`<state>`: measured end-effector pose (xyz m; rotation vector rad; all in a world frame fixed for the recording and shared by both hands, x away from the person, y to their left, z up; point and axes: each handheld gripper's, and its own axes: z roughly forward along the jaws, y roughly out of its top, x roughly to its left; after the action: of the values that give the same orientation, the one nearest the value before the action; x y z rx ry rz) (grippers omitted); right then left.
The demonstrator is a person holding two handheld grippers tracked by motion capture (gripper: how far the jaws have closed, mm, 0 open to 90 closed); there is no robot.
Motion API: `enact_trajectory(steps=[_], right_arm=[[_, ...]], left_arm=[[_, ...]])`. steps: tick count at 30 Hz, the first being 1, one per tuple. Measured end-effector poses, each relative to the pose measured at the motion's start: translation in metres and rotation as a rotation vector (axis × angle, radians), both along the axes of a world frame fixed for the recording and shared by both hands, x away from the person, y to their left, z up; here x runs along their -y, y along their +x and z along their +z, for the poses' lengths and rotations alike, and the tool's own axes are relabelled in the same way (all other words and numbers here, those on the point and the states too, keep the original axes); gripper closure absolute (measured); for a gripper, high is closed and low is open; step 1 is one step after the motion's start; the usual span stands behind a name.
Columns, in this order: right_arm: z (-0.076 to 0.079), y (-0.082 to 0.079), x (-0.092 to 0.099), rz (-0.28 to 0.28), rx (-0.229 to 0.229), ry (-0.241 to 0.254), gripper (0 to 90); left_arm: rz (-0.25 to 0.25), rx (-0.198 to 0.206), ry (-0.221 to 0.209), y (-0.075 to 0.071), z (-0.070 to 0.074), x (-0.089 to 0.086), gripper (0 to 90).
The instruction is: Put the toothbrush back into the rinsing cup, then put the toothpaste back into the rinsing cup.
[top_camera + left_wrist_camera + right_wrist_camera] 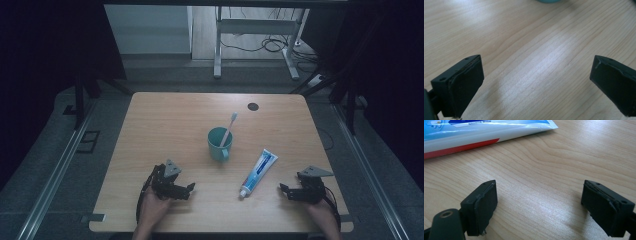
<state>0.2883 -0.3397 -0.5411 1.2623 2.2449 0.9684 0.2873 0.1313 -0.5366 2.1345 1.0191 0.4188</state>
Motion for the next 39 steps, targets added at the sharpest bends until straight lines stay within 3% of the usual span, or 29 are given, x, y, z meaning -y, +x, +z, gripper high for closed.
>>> enact_trajectory(steps=[11,16,20,24,29,31,34,39], right_arm=[[0.001,-0.001,0.001,0.01,-0.006,0.006,15.2],[0.005,-0.001,0.0,0.023,-0.05,0.057,15.3],[0.007,-0.002,-0.003,0.036,-0.063,0.038,13.1],[0.01,-0.002,-0.005,0.026,-0.077,0.05,14.5],[0.013,-0.002,-0.004,0.038,-0.075,0.08,30.1],[0.014,-0.002,-0.003,0.044,-0.069,0.086,32.5],[0.021,-0.004,-0.004,0.06,-0.044,0.086,43.5],[0.024,-0.003,-0.008,0.103,-0.063,0.093,59.2]], left_arm=[[-0.006,-0.076,0.045,0.006,-0.009,0.002,0.0],[-0.005,-0.074,0.045,0.006,-0.009,0.001,0.0],[-0.005,-0.074,0.045,0.006,-0.009,0.001,0.0],[-0.004,-0.074,0.045,0.006,-0.009,0.001,0.0],[-0.003,-0.074,0.045,0.006,-0.009,0.001,0.1],[-0.003,-0.074,0.045,0.006,-0.009,0.001,0.2],[-0.003,-0.074,0.045,0.006,-0.009,0.001,0.2],[-0.002,-0.074,0.044,0.006,-0.009,0.001,0.3]])
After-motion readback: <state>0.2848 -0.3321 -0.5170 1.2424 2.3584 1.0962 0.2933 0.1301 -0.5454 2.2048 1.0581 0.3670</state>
